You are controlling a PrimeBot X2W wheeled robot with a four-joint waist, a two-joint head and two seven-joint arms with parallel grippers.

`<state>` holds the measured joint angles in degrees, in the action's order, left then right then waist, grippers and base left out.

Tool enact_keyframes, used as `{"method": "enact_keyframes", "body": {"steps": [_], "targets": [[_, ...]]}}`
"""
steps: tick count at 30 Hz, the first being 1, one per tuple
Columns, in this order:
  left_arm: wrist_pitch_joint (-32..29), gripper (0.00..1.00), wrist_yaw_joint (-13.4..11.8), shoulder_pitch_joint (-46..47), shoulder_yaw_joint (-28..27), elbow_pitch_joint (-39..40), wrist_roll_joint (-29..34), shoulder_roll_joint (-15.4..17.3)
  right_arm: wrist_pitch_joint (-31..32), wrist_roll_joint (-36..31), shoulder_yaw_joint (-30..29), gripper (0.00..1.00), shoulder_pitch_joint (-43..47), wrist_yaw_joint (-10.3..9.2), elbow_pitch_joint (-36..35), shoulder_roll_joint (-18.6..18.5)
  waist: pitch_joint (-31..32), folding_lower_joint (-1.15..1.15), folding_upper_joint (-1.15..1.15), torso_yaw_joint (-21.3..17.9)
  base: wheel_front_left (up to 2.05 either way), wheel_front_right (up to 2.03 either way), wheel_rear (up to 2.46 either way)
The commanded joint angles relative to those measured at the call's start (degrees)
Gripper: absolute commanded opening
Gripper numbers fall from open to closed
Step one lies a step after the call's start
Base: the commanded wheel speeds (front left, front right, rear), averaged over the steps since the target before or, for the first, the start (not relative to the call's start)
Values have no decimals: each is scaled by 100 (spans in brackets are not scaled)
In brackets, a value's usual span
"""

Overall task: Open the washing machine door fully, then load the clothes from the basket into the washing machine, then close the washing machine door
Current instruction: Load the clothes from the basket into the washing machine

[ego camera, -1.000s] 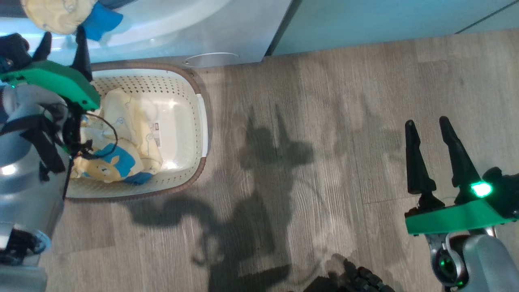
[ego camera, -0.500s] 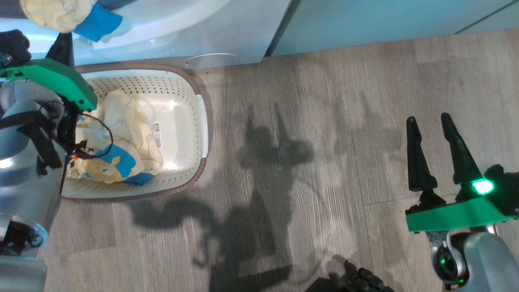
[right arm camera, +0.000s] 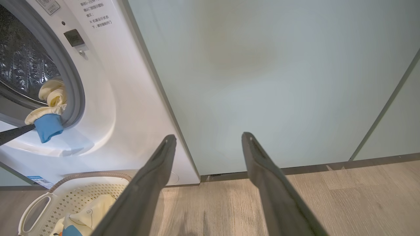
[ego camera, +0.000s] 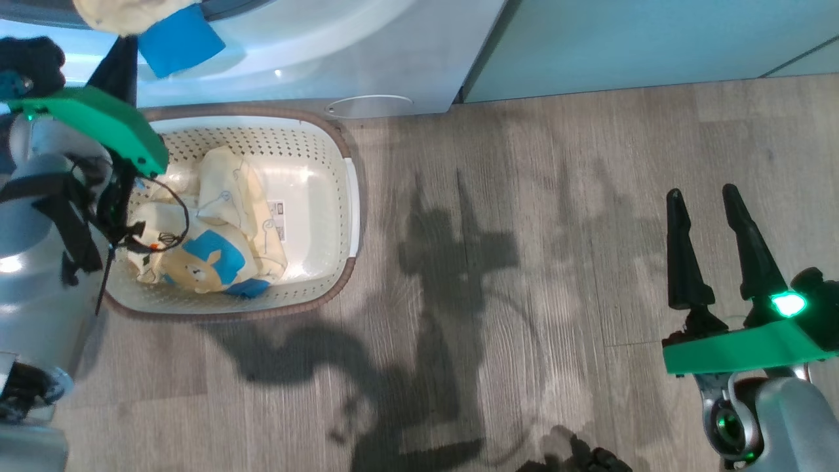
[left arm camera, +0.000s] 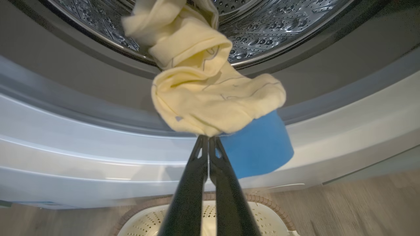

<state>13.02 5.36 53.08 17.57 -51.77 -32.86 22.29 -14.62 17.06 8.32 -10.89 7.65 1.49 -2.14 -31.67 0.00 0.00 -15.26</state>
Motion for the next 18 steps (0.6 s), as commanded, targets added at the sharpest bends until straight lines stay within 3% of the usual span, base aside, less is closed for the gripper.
{"method": "enact_keyframes", "body": {"steps": [1, 11, 18], "targets": [[-54, 0, -52, 12, -92, 391, 56, 373, -38, -20, 63, 100, 126, -16, -183, -74, 9, 0, 0, 29, 0, 0, 0], [-908, 0, -421, 191, -128, 1952, 129, 933, -38, 141, 158, 100, 28, -16, -231, -74, -179, 0, 0, -136, 0, 0, 0], [-1572, 0, -603, 536, -273, 2373, 103, 1390, -38, 353, 253, 100, -98, -16, -227, -74, -414, 0, 0, -431, 0, 0, 0]]}}
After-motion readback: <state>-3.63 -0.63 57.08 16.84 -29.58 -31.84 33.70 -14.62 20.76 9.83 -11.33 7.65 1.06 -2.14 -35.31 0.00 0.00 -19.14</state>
